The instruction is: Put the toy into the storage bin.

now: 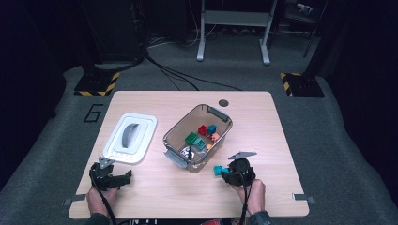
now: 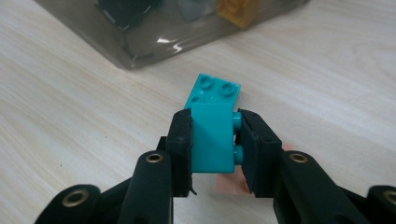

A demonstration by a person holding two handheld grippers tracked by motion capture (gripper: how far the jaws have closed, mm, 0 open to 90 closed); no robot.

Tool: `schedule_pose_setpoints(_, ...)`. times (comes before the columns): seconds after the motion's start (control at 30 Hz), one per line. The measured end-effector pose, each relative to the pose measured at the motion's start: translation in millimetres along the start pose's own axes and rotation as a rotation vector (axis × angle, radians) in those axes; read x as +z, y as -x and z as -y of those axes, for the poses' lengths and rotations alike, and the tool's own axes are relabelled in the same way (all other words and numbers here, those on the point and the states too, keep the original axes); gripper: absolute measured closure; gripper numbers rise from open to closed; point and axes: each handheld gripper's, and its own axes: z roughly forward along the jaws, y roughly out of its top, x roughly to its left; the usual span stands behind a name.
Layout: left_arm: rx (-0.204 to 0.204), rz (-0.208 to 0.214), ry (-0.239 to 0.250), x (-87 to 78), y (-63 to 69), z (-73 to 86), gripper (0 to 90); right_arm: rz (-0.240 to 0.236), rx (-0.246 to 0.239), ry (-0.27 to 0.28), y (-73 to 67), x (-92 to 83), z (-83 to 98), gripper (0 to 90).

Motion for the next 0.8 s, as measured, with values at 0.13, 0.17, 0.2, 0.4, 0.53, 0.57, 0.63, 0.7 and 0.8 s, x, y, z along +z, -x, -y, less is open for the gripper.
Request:
schedule_pose_setpoints(0.13, 0.001, 0.001, -0.001, 0.0, -0.1, -0.1, 0.8, 0.003, 0.008, 0.030, 6.3, -4.2, -6.7, 67.5)
schedule_pose_setpoints(0.17, 0.000, 0.000, 0.000, 0.0, -0.1, 0.0, 0.8, 0.003, 0.011, 0.029, 8.4, -5.4, -8.3, 67.5)
schedule_pose_setpoints(0.2, 0.001, 0.001, -0.001, 0.0, -0.1, -0.1, 0.7, 0.004, 0.020, 0.035, 10.1, -6.2, -10.1, 67.5)
schedule_pose_setpoints(0.4, 0.001, -0.001, 0.000, 0.0, 0.0, 0.0, 0.7, 0.021, 0.042, 0.054, 25.7, -6.6, -17.3, 67.5)
schedule_pose_setpoints(0.53, 0.001, -0.001, -0.001, 0.0, 0.0, 0.0, 0.7, 0.028, 0.050, 0.063, 35.1, -6.3, -20.3, 67.5)
schedule_pose_setpoints(0.57, 0.001, -0.001, -0.001, 0.0, 0.0, 0.0, 0.8, 0.028, 0.050, 0.063, 35.1, -6.3, -20.3, 67.5)
schedule_pose_setpoints(0.63, 0.001, -0.001, -0.001, -0.1, 0.0, -0.1, 0.7, 0.028, 0.057, 0.069, 39.4, -6.9, -22.9, 67.5)
schedule_pose_setpoints(0.7, 0.001, -0.001, -0.001, -0.1, 0.0, 0.0, 0.8, 0.034, 0.066, 0.070, 41.8, -8.0, -25.9, 67.6)
schedule_pose_setpoints(0.8, 0.001, 0.000, 0.000, 0.0, -0.1, 0.0, 0.7, 0.043, 0.067, 0.084, 46.2, -11.5, -31.5, 67.6)
